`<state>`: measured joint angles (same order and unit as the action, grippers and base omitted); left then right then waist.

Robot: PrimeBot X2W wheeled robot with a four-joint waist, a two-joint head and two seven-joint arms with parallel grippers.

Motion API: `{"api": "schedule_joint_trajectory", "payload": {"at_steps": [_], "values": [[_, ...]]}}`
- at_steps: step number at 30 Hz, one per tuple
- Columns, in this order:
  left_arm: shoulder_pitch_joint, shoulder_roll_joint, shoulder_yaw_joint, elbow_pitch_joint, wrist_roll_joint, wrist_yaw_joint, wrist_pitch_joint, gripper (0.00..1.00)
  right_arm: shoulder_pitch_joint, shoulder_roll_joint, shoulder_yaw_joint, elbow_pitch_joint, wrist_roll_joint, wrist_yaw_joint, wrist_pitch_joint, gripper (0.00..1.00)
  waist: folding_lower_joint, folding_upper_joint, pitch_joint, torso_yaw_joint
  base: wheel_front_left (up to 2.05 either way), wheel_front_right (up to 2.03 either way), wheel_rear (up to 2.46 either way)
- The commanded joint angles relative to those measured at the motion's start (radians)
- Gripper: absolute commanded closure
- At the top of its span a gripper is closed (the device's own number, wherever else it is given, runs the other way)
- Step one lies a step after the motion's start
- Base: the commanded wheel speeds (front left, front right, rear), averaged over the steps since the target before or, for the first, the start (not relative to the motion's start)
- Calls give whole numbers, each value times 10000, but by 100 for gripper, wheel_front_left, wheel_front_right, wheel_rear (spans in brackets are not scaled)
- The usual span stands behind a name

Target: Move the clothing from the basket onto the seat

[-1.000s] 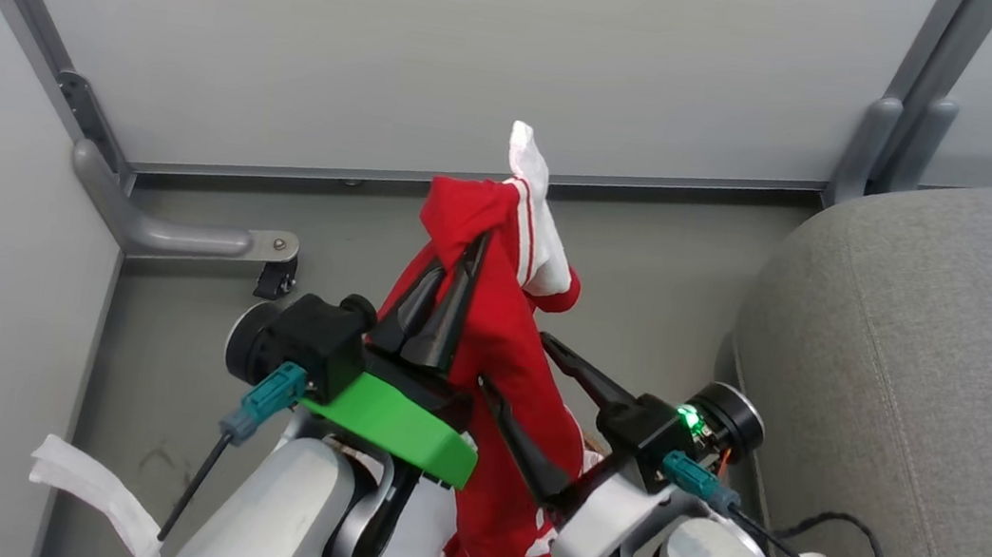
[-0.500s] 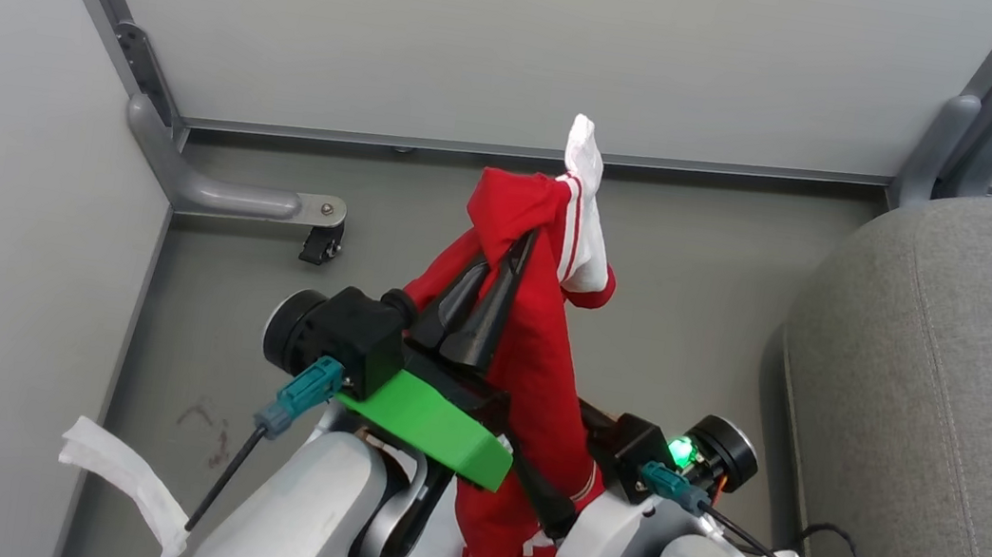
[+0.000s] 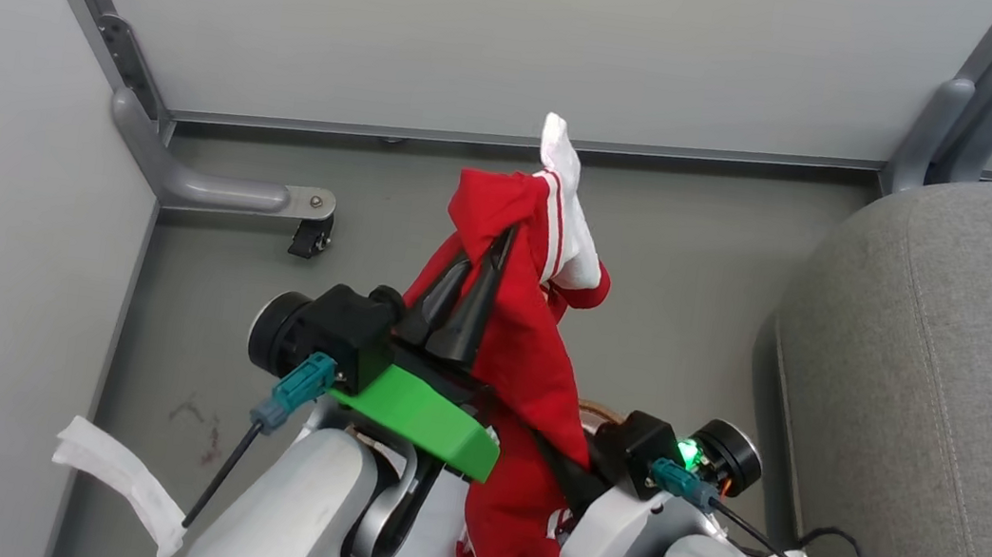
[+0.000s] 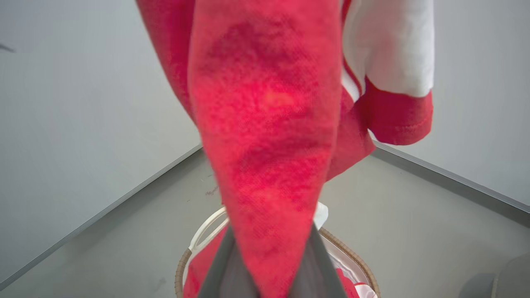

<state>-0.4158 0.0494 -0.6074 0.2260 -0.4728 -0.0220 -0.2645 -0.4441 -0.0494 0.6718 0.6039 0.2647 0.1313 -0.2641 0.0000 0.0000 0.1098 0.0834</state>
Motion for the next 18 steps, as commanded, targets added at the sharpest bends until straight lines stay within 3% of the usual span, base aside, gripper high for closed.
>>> {"api": "schedule_joint_trajectory", "payload": {"at_steps": [1, 7, 18], "values": [[-31, 22, 80, 28, 177, 74, 3, 0, 158, -36, -96, -169, 12, -10, -7, 100, 0, 0, -27, -119, 0, 0, 0], [303, 21, 438, 382, 728, 63, 3, 0, 677, -37, -564, -897, -238, -10, -6, 100, 0, 0, -160, -890, 0, 0, 0], [1075, 27, 1401, 762, 1523, -210, 3, 0, 1788, -69, -1568, -2057, -544, -10, -5, 100, 0, 0, -344, -3396, 0, 0, 0]]}}
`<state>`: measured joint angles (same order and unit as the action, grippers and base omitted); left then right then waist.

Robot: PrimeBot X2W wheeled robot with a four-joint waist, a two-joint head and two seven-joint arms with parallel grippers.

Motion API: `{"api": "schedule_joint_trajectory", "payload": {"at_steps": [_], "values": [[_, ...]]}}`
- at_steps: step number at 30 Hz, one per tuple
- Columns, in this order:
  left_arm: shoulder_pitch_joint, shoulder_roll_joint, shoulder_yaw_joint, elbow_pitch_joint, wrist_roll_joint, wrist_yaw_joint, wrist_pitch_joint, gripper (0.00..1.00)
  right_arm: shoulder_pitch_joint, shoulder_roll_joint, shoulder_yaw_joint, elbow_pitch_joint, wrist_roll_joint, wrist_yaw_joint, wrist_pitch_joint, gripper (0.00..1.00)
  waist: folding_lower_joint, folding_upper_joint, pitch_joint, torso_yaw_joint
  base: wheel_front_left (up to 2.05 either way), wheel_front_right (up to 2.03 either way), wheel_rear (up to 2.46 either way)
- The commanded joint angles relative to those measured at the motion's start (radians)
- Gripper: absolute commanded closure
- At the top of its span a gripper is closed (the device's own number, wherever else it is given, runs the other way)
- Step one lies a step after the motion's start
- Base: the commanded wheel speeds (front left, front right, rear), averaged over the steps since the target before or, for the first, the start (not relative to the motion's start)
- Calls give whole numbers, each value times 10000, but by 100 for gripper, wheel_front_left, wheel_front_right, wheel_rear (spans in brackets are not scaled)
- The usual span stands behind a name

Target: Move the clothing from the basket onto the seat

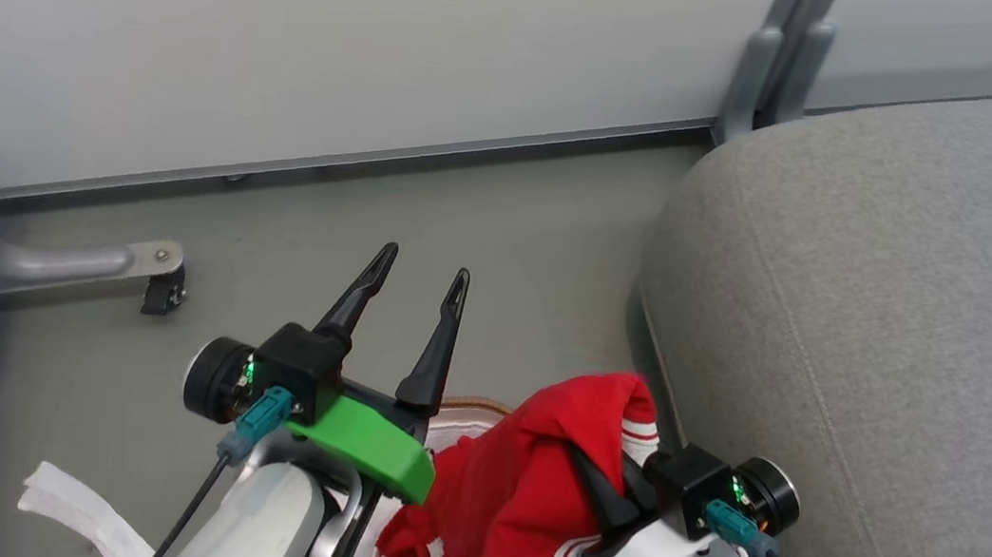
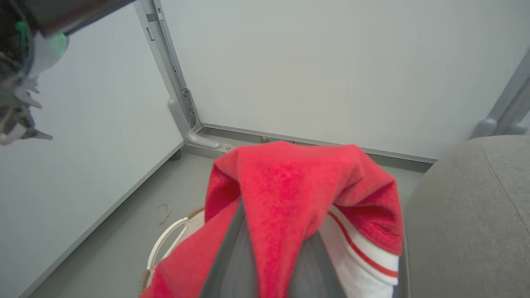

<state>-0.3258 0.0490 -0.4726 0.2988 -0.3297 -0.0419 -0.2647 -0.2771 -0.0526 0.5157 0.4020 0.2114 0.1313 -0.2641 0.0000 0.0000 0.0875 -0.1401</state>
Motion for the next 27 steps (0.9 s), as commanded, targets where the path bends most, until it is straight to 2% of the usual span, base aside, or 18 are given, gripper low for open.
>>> {"api": "schedule_joint_trajectory", "payload": {"at_steps": [1, 9, 12, 20, 27], "values": [[202, 30, 74, 48, 113, -36, 4, 0, 206, -49, -111, -130, -10, -10, -6, 100, 0, 0, -123, -1365, 0, 0, 0], [626, 32, 536, 135, 473, -171, 5, 0, 506, -124, -496, -676, -39, -10, -6, 100, 0, 0, 41, -3396, 0, 0, 0], [650, 34, 579, 177, 560, -225, 5, 0, 491, -168, -656, -823, -96, -10, -6, 100, 0, 0, 196, -3874, 0, 0, 0], [203, 43, 101, 287, 597, -344, 5, 0, -29, -758, -1446, -1515, -435, -10, -6, 100, 0, 0, 686, -4034, 0, 0, 0], [-22, 41, -149, 280, 922, -454, 5, 0, -1793, -2212, -2001, -1697, -762, -12, -6, 100, 0, 0, 1446, -3853, 0, 0, 0]]}}
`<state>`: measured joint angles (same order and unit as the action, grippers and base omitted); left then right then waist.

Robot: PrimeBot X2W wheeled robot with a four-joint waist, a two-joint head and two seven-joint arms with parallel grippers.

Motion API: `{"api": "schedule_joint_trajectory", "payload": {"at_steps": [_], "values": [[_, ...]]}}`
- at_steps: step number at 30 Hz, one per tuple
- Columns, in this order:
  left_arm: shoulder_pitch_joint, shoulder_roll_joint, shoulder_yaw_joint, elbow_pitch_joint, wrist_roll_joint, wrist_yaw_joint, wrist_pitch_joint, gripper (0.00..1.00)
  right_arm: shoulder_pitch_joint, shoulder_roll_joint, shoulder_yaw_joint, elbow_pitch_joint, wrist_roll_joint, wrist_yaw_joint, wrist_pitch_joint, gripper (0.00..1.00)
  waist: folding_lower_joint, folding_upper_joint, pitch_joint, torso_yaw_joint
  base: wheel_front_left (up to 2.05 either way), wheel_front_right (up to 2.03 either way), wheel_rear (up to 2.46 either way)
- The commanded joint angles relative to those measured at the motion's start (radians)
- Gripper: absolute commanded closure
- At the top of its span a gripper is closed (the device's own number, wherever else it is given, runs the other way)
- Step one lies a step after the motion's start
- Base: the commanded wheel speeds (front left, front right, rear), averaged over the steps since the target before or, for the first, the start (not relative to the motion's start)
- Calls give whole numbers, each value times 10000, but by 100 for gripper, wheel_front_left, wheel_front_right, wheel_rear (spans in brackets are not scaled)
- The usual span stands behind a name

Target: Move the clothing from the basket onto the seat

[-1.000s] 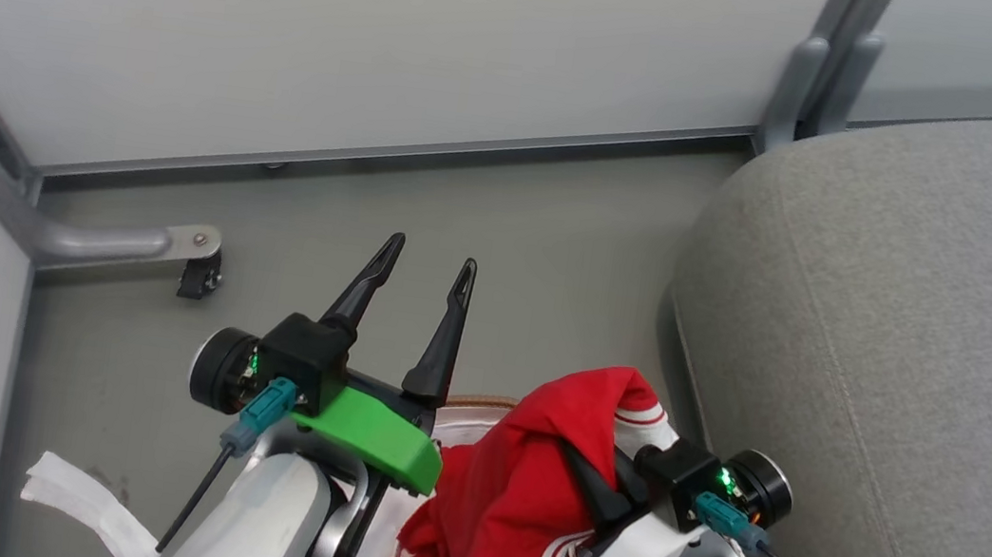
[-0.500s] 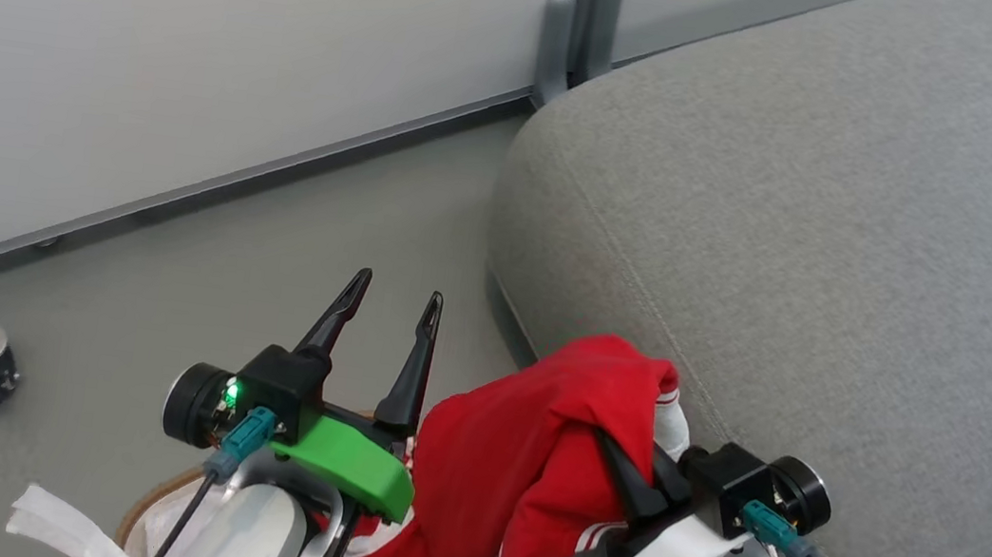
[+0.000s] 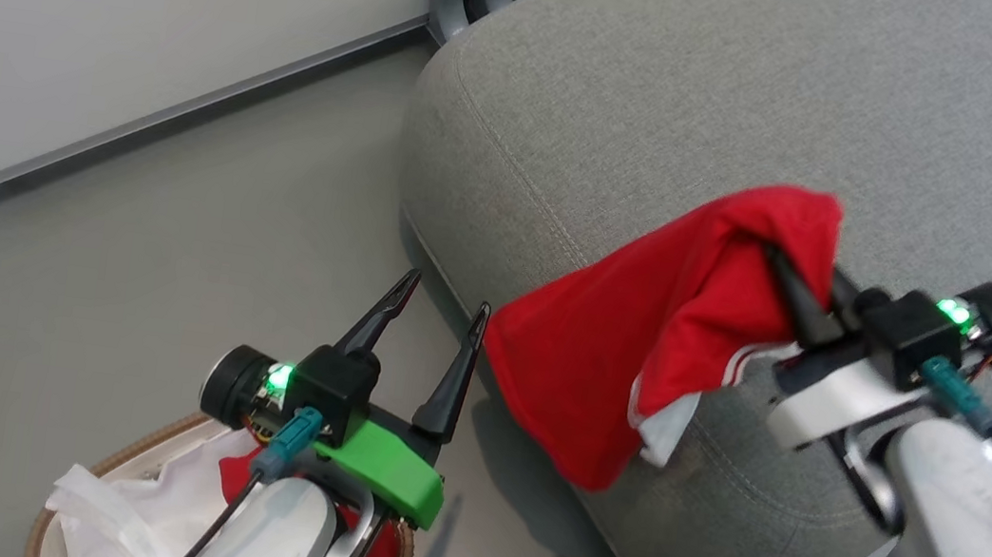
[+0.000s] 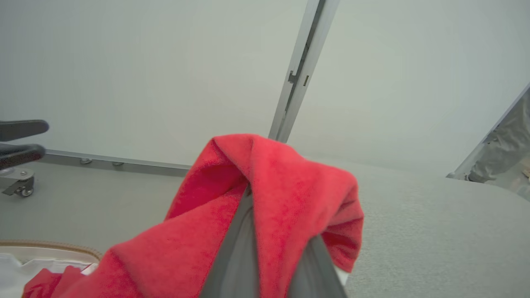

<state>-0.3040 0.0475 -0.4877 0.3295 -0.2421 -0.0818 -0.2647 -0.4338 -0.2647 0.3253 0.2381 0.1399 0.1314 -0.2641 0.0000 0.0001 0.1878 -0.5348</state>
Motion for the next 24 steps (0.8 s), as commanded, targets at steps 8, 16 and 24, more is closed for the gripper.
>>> {"api": "schedule_joint_trajectory", "payload": {"at_steps": [8, 16, 24], "values": [[-883, 58, -706, -319, 425, -254, 5, 0, -2988, -1530, -1020, 534, -536, -14, -6, 100, 0, -1, 1891, 910, 0, 0, 0], [-1815, 57, -1463, -561, 591, -410, 5, 0, -5281, -2317, -1775, 1966, -1138, -14, -6, 100, 0, -1, 3337, 1769, 0, 0, 0], [-2591, 51, -2036, -572, 644, -453, 5, 0, -6912, -2986, -2957, 3757, -1737, -14, -5, 100, 0, -1, 4430, 2589, 0, 0, 0]]}}
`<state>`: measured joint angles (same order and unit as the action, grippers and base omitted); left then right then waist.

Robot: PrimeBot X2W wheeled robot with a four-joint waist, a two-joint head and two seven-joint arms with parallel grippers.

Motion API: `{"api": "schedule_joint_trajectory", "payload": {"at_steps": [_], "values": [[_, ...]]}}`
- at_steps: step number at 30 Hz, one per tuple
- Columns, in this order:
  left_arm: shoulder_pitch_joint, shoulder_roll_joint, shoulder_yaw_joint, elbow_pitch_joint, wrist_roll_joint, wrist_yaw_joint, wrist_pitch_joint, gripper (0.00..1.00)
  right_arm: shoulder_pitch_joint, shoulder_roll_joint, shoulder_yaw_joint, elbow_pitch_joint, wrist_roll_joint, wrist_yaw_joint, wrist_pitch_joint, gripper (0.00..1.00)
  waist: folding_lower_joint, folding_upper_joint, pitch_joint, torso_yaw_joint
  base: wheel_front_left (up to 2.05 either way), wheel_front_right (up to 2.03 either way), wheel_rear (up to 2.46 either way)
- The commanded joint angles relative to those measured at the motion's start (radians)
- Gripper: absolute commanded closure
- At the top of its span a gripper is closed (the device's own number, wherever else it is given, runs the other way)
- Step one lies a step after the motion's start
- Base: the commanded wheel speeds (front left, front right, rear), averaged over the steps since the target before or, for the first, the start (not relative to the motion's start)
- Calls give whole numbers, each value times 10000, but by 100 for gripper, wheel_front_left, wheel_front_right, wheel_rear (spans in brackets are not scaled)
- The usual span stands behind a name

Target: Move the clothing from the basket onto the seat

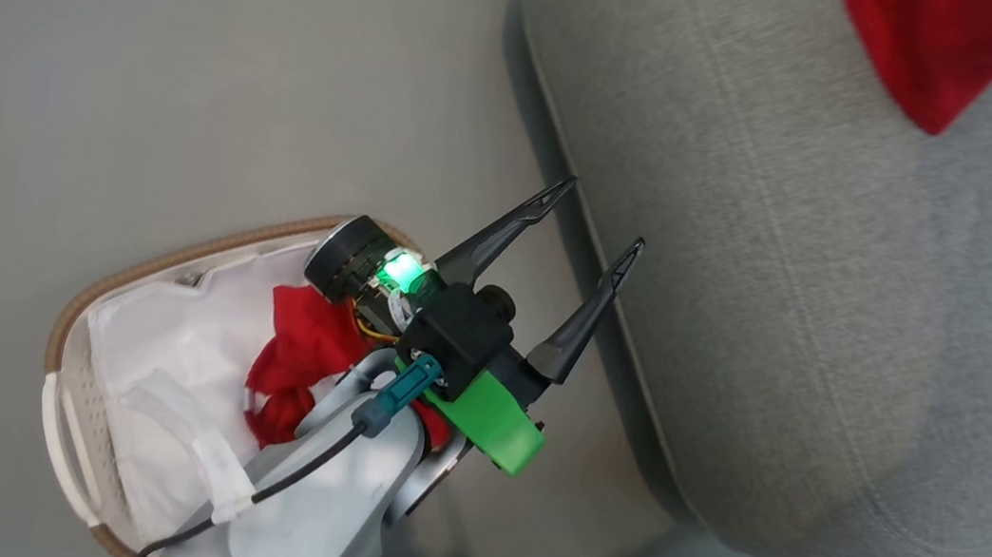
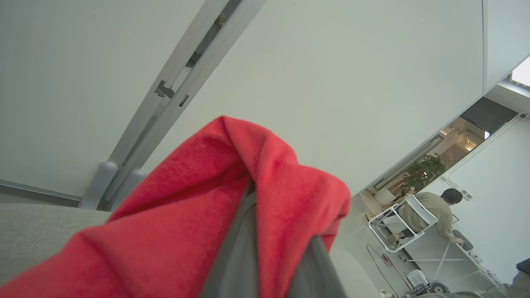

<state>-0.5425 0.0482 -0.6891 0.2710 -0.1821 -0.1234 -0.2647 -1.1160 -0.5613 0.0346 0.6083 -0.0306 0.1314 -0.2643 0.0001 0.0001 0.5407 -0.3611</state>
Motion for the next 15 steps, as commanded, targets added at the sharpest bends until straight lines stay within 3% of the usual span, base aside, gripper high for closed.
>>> {"api": "schedule_joint_trajectory", "payload": {"at_steps": [1, 8, 10, 11, 12, 13, 15], "values": [[-253, 44, -46, 36, 51, -41, 5, 0, -201, -30, -232, 252, -67, -14, -4, 100, -1, -1, 997, 923, 0, 0, 0], [-379, 40, -90, 177, -14, -31, 5, 0, 662, 675, -961, 1203, -174, -14, -3, 100, -1, -1, 1225, 1180, 0, 0, 0], [-332, 40, -72, 265, -45, -27, 5, 0, 1113, 919, -1192, 1354, -147, -15, -3, 95, -1, -1, 1133, 1199, 0, 0, 0], [-280, 41, -53, 334, -68, -16, 5, 0, 1425, 1079, -1287, 1437, -150, -14, -3, 80, -1, -1, 1057, 1199, 0, 0, 0], [-240, 41, -33, 382, -89, -15, 5, 0, 1651, 1185, -1423, 1479, -146, -15, -3, 74, -1, -1, 987, 1196, 0, 0, 0], [-185, 40, -12, 435, -114, 1, 5, 0, 1944, 1283, -1625, 1513, -109, -15, -4, 55, -1, -1, 896, 1193, 0, 0, 0], [-83, 40, 28, 526, -110, 35, 5, 0, 2475, 1489, -2095, 1552, 20, -14, -3, 0, -1, -1, 698, 1181, 0, 0, 0]]}}
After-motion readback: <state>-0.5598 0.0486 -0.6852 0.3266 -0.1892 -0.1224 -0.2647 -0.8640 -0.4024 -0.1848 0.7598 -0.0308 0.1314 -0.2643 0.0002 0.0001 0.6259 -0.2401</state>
